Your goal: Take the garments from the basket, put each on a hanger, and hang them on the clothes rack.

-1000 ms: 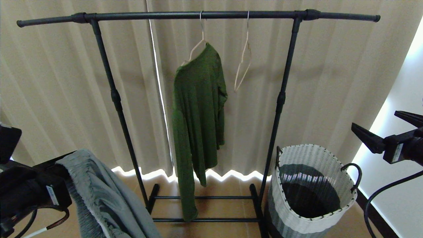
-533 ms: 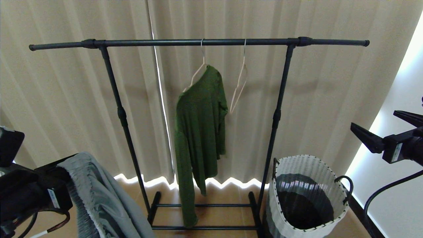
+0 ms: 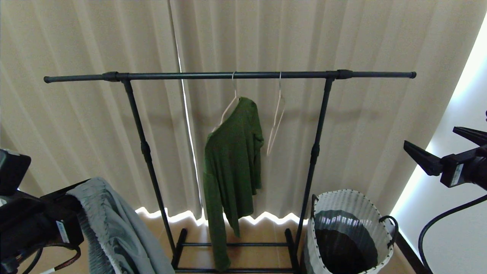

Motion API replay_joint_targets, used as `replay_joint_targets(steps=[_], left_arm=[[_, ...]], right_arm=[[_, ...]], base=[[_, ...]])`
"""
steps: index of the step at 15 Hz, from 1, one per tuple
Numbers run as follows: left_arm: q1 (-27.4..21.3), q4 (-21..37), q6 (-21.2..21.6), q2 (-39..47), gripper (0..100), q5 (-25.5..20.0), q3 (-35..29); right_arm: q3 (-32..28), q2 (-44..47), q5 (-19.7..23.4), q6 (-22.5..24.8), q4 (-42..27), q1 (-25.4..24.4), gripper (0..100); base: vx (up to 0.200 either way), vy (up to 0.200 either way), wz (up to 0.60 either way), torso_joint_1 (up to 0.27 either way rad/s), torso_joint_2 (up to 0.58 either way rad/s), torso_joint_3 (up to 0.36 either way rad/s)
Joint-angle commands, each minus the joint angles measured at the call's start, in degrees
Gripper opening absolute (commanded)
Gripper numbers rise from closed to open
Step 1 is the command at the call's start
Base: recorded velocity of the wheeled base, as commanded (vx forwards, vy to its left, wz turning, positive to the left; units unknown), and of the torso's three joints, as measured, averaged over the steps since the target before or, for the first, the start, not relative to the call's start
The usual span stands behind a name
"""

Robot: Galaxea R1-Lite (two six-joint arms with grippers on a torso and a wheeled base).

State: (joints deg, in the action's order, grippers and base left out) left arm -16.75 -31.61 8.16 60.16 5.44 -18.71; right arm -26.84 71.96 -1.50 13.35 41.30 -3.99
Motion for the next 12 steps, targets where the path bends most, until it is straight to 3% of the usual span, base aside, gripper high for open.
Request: replay_joint_targets(steps=[1, 3, 6, 12], left_arm=[[0.05, -0.03, 0.02, 0.22, 0, 0.1, -0.18], [-0.04, -0.03, 0.02, 0.13, 0, 0.01, -0.27], [0.05, -0.03, 0.02, 0.22, 0, 0.01, -0.36], [0.05, -0.03, 0.02, 0.22, 0, 0.01, -0.36]], right_arm=[[-0.05, 0.29, 0.01, 0.01, -0.08, 0.03, 100], [0.3, 1.34, -0.17, 0.01, 0.01, 0.03, 100], [0.48, 1.43, -0.08, 0.01, -0.08, 0.03, 100], [0.56, 1.34, -0.08, -0.08, -0.08, 0.03, 100]], base=[[0.0, 0.0, 0.0, 0.227, -0.51, -0.29], [0.0, 0.0, 0.0, 0.22, -0.52, -0.285], [0.0, 0.0, 0.0, 0.08, -0.17, -0.098], [0.0, 0.2, 0.0, 0.009, -0.02, -0.008]])
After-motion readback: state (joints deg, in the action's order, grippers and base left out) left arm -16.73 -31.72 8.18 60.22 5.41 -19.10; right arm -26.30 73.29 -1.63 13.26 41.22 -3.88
